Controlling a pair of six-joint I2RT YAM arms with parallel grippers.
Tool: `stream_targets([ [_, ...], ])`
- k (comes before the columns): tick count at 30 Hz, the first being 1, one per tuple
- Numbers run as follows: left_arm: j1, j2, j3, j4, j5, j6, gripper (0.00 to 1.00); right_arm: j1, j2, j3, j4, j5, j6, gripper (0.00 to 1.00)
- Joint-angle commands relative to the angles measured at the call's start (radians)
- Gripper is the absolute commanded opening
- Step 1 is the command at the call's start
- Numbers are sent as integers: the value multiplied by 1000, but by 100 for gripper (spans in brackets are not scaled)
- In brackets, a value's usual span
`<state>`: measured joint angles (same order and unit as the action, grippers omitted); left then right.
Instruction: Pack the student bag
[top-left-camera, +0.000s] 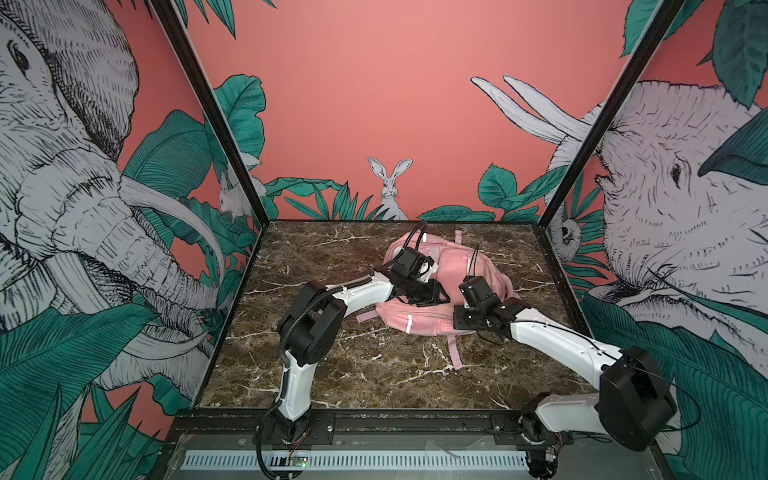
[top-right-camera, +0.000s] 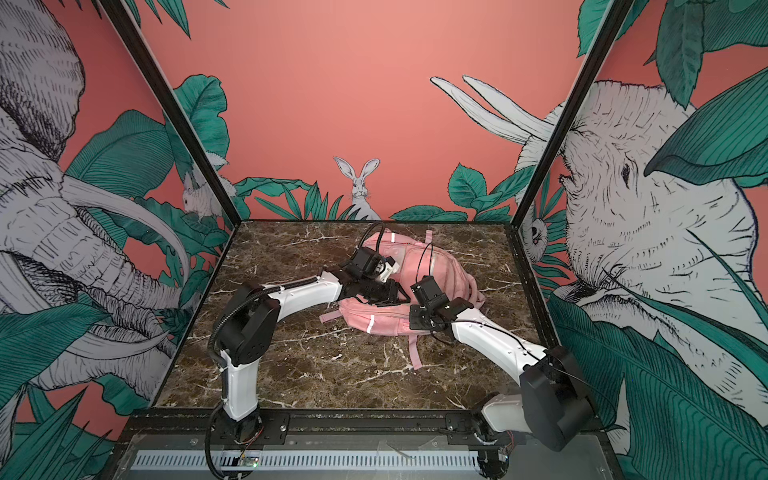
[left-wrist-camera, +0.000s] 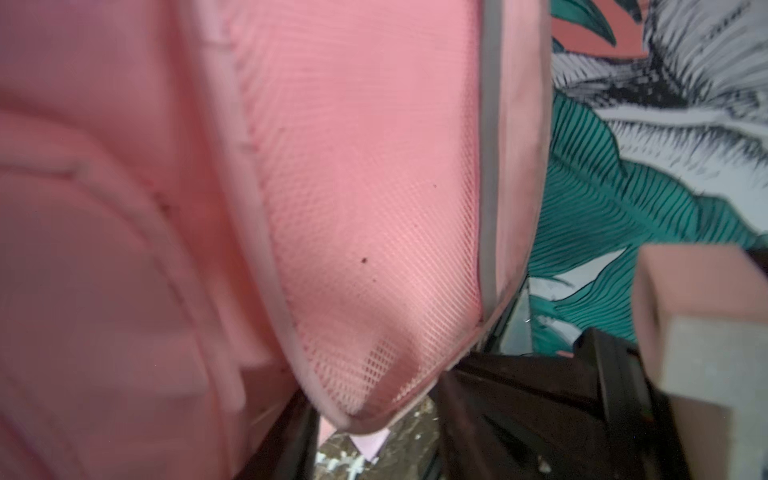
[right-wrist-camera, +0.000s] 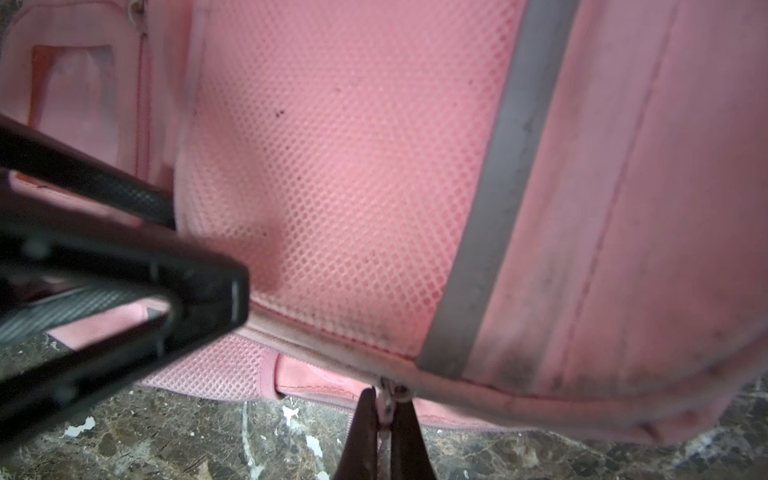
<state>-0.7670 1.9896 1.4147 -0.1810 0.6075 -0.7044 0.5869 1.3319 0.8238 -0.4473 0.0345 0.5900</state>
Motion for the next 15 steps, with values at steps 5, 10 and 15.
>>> stream_targets([
  [5,37,4,17,-44,-42,52,0,15,-20,12,-5,-17,-29,0],
  [10,133,-45,-20,-125,-58,138,0,14,-25,-6,-19,-9,-39,0],
  [15,214,-70,-36,-181,-78,202,0,14,-24,-6,-52,-9,-66,0],
])
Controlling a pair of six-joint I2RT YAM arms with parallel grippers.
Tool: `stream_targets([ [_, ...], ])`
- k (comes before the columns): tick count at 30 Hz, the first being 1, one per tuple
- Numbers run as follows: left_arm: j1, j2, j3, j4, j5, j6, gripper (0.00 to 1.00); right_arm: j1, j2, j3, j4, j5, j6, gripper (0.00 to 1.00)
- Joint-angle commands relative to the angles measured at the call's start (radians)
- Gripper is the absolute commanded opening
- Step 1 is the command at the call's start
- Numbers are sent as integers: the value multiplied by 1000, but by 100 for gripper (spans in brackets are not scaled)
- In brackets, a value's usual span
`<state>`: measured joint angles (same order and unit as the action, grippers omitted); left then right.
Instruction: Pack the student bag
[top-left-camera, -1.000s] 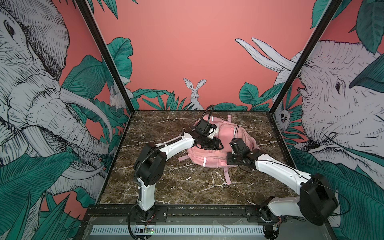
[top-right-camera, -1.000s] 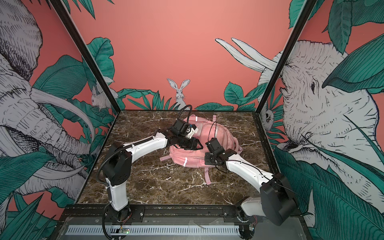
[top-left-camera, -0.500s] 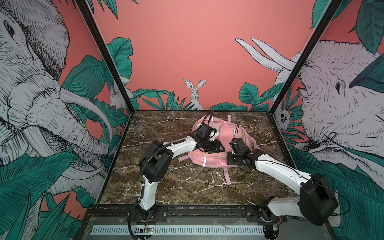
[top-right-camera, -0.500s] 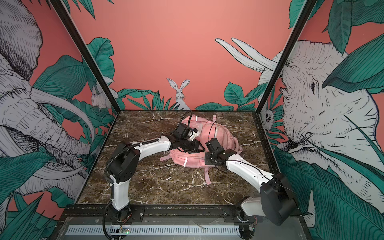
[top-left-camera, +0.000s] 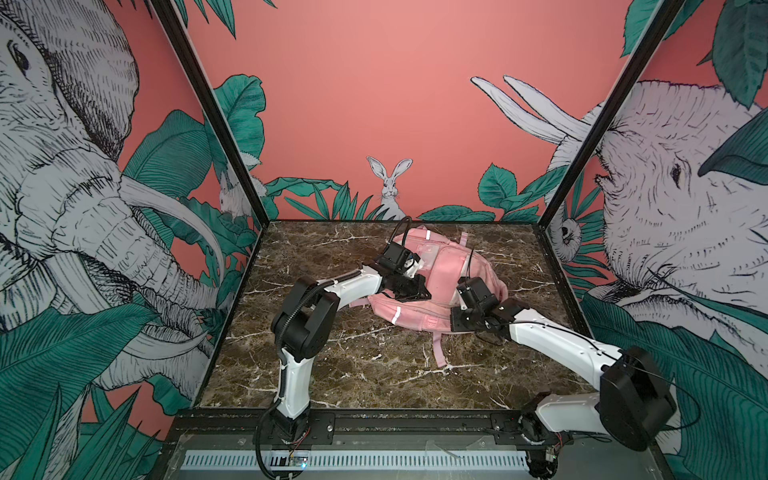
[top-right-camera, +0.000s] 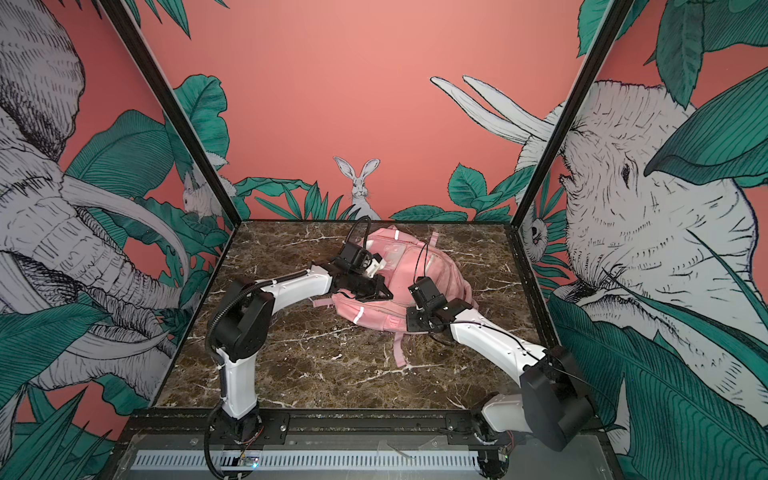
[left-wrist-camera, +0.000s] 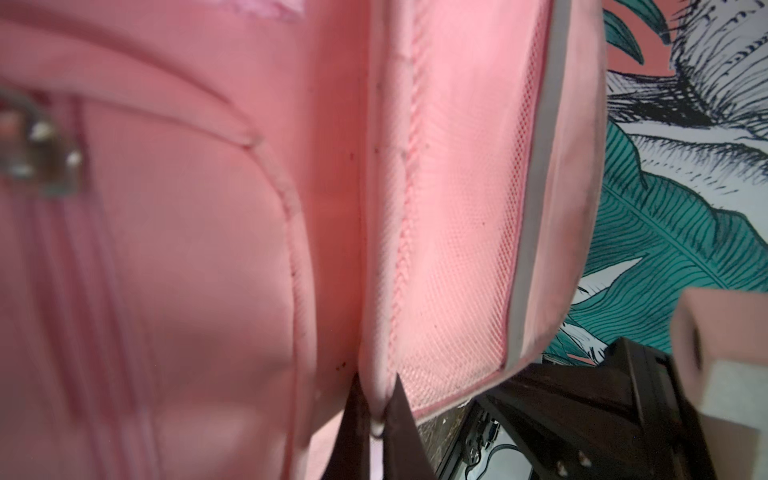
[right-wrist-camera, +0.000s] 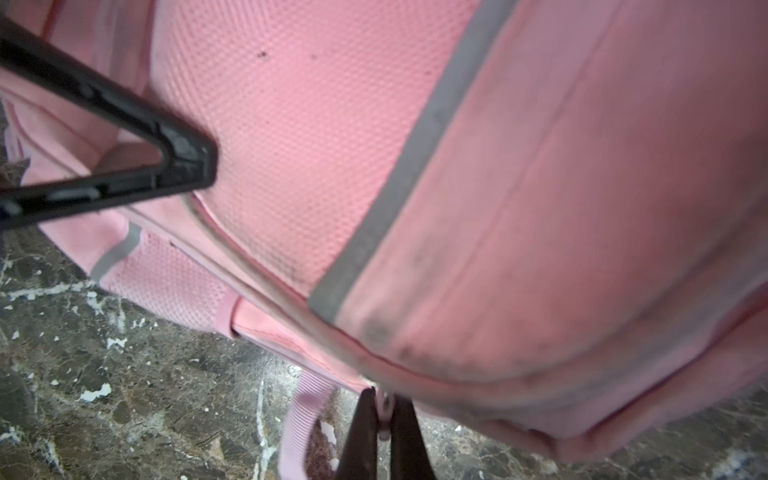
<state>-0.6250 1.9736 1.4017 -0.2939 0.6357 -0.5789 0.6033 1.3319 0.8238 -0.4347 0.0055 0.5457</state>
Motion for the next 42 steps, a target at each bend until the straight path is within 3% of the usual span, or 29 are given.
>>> stream_targets([
  [1,83,-54,-22,-69,-106,81,0,-2,-28,-9,-75,25,-30,0],
  [15,215,-55,52,-157,-222,151,0,-69,-92,-16,-193,115,-107,0],
  [24,240,-5,146,-157,-247,143,0,-81,-56,-5,-122,-6,-101,0],
  [33,265,70,287,-171,-251,126,0,52,13,15,-47,-52,-52,0],
  [42,286,134,409,-201,-263,122,11,182,120,101,17,-75,4,0],
])
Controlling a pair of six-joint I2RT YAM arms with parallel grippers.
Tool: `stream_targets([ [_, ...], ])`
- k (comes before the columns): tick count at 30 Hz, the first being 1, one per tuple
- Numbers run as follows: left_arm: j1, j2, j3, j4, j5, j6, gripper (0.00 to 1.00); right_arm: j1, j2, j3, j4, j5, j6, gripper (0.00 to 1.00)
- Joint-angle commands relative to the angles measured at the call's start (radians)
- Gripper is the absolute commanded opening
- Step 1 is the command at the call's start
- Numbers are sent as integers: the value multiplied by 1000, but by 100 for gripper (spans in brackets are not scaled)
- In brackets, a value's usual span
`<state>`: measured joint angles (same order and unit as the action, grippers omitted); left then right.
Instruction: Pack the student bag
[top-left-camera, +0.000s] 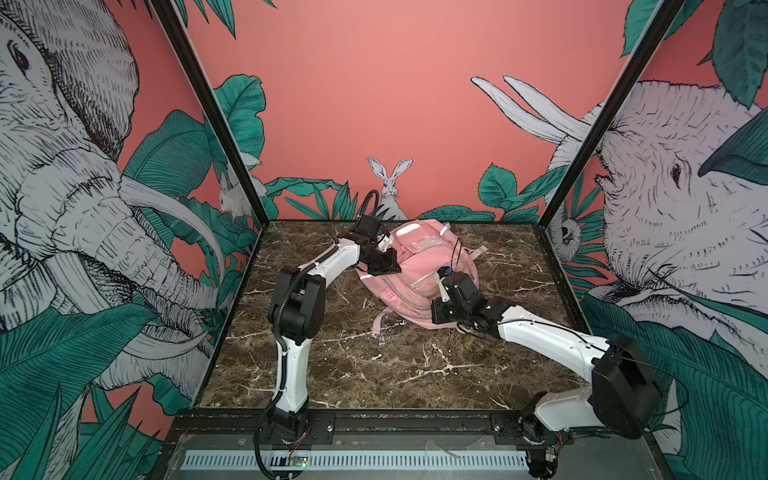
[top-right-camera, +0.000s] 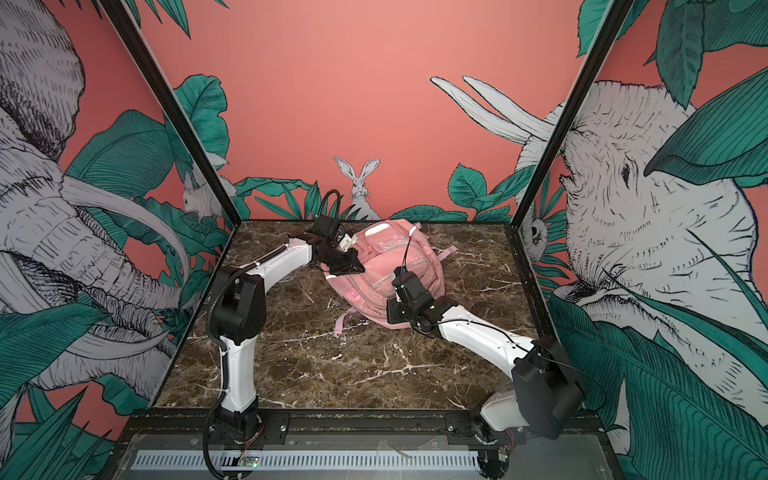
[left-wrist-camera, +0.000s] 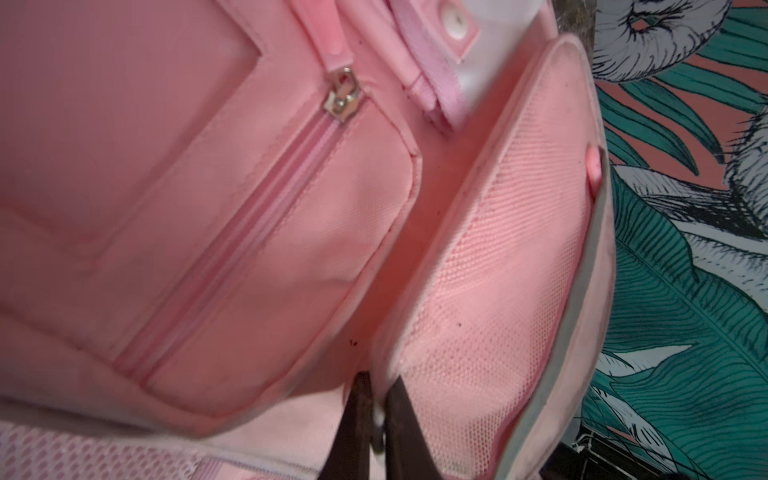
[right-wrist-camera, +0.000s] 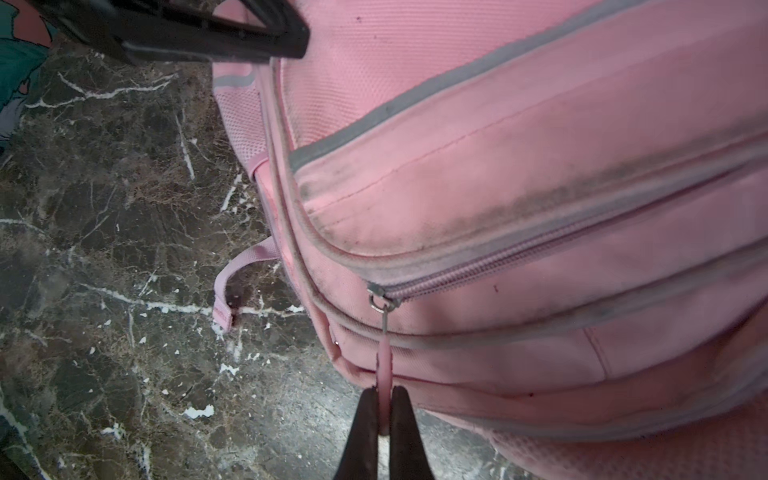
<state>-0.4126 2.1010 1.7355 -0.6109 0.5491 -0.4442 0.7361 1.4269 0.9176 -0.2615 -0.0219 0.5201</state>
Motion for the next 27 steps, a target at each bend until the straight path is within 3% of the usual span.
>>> stream_targets([
  [1,75,19,95,110,-174,-13,12,63,42,19,-149,-51,33,0],
  [7,77,51,171,99,-126,-21,31,101,139,110,-120,-62,53,0],
  [12,77,-69,23,122,-124,-7,55,99,165,160,-113,-36,52,0],
  [20,37,-330,-368,201,-39,-37,62,98,195,165,-132,-27,16,0],
  [27,-89,-361,-437,195,-13,-79,62,94,182,148,-147,-22,-3,0],
])
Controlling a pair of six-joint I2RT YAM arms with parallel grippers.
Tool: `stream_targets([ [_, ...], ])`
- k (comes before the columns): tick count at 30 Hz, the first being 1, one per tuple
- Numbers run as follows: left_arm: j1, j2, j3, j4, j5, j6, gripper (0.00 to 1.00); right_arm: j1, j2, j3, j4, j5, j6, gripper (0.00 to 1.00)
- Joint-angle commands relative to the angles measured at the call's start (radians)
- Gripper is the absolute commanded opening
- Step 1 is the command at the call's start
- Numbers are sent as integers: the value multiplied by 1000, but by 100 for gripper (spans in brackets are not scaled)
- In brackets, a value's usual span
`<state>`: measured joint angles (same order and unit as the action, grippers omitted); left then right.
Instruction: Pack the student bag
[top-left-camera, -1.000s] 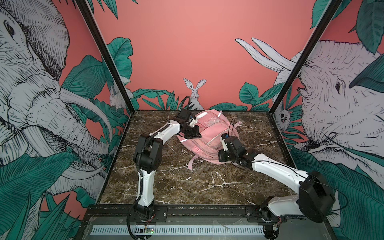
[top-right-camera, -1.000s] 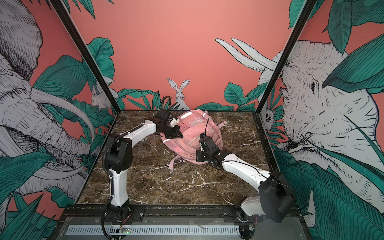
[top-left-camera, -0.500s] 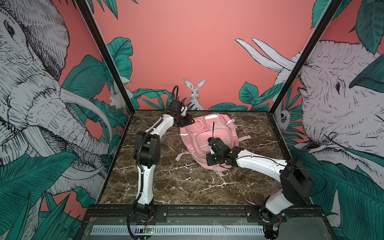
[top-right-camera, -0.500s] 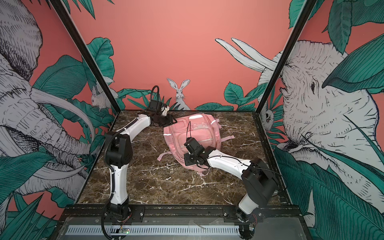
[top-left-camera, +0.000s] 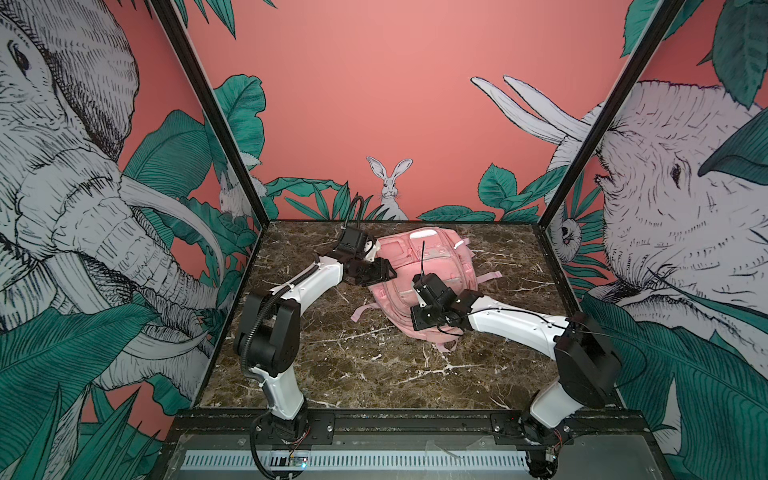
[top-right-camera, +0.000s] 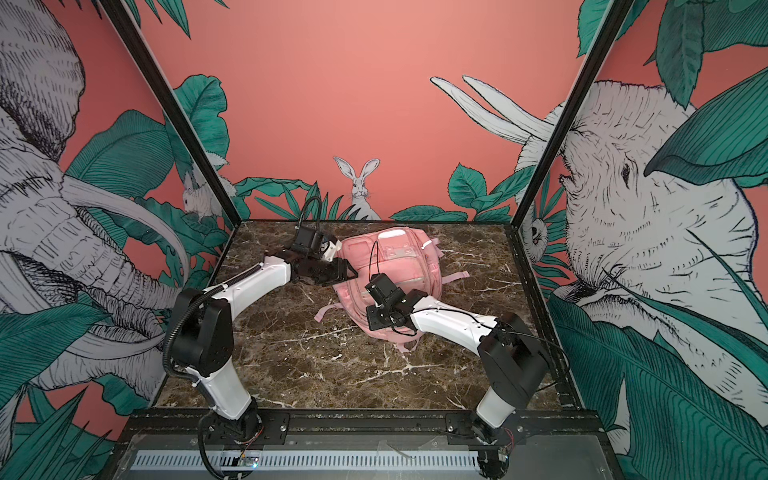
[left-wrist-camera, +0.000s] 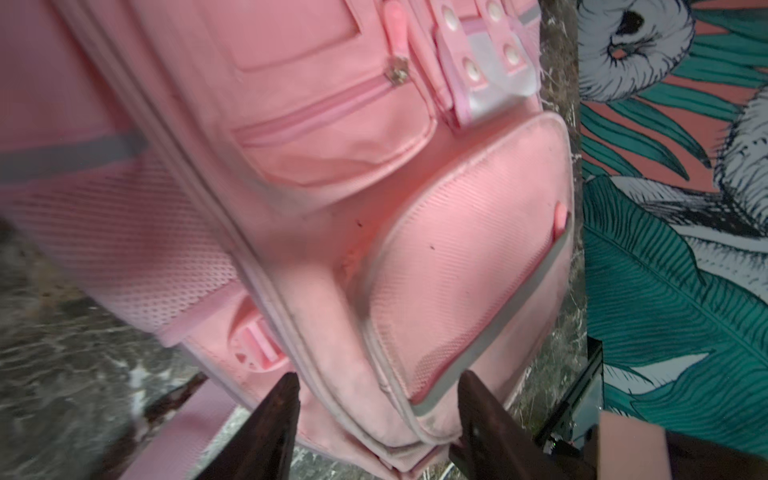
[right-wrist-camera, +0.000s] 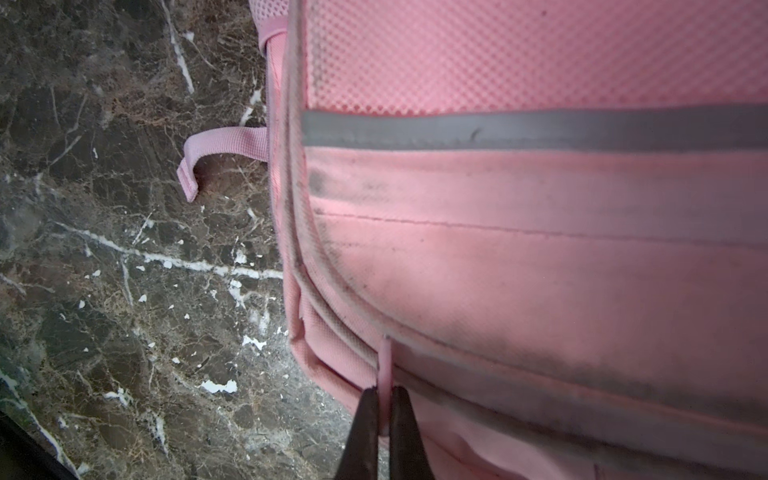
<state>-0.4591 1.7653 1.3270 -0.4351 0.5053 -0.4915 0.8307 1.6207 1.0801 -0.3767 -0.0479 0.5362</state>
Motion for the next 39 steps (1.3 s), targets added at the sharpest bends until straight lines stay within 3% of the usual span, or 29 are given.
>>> stream_targets([
  [1,-64,-23,-35,28,30,-45,62,-1,-13,-18,-35,8,-19,0],
  [6,-103,-14,-90,96,26,-123,62,-5,-61,-35,-24,16,-15,0],
  [15,-111,-32,-145,144,15,-149,60,-5,-61,-43,-13,7,-13,0],
  [21,-113,4,-147,219,30,-177,47,-6,-55,-39,-17,8,-18,0],
  [25,-110,20,-114,193,20,-145,18,-7,-61,-39,-43,33,-24,0],
  [27,-102,19,-93,151,6,-110,8,-13,-72,-45,-62,47,-30,0],
  [39,49,-23,-93,19,-30,23,2,-244,-252,-162,-165,69,-114,0],
])
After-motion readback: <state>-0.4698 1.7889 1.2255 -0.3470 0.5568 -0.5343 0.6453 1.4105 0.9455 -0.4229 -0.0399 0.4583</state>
